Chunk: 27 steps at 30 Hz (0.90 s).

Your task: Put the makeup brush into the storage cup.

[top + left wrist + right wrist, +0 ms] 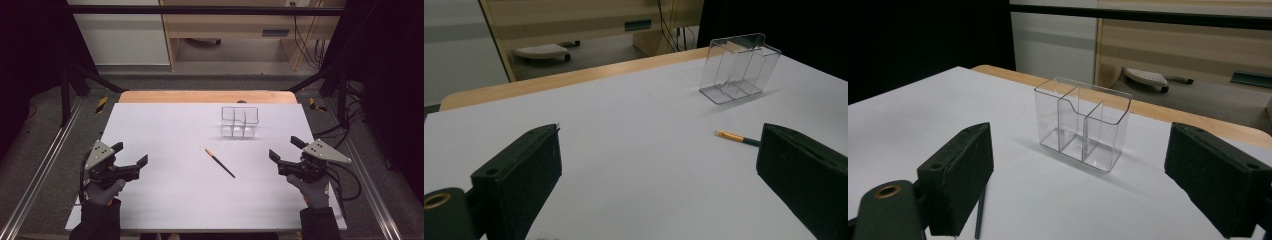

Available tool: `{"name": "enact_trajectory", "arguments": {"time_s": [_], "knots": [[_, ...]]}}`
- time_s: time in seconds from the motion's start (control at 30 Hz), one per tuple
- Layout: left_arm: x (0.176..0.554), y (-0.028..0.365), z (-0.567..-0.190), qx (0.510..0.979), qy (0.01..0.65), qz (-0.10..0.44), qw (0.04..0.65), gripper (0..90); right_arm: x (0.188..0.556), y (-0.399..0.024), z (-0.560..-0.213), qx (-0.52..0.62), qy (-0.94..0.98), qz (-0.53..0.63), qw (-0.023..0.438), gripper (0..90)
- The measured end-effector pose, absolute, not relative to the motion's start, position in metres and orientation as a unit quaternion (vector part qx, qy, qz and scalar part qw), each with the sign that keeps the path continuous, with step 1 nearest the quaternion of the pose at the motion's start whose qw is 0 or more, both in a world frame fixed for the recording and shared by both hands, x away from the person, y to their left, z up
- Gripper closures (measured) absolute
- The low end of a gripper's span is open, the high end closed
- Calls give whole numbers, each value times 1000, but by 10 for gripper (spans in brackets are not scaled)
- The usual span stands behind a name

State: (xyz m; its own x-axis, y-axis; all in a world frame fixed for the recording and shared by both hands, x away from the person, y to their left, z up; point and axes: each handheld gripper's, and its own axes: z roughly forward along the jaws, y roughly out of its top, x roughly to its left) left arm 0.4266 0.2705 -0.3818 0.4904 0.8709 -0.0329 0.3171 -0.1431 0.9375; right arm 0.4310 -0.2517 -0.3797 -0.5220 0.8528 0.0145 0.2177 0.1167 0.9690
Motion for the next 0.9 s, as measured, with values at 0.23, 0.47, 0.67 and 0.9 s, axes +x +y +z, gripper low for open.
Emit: {"name": "enact_trajectory", "arguments": {"time_s": [0.23, 0.47, 0.67, 0.9], "knots": [[428, 270, -385, 706, 426, 273, 496, 36, 429, -252, -380, 398, 691, 528, 293, 137], [430, 269, -390, 711, 427, 271, 489, 35, 431, -248, -380, 397, 697, 523, 289, 146], [430, 266, -393, 717, 424, 268, 484, 34, 431, -242, -378, 397, 704, 514, 287, 148], [430, 267, -395, 719, 427, 267, 480, 33, 433, -231, -374, 392, 712, 511, 282, 152]]}}
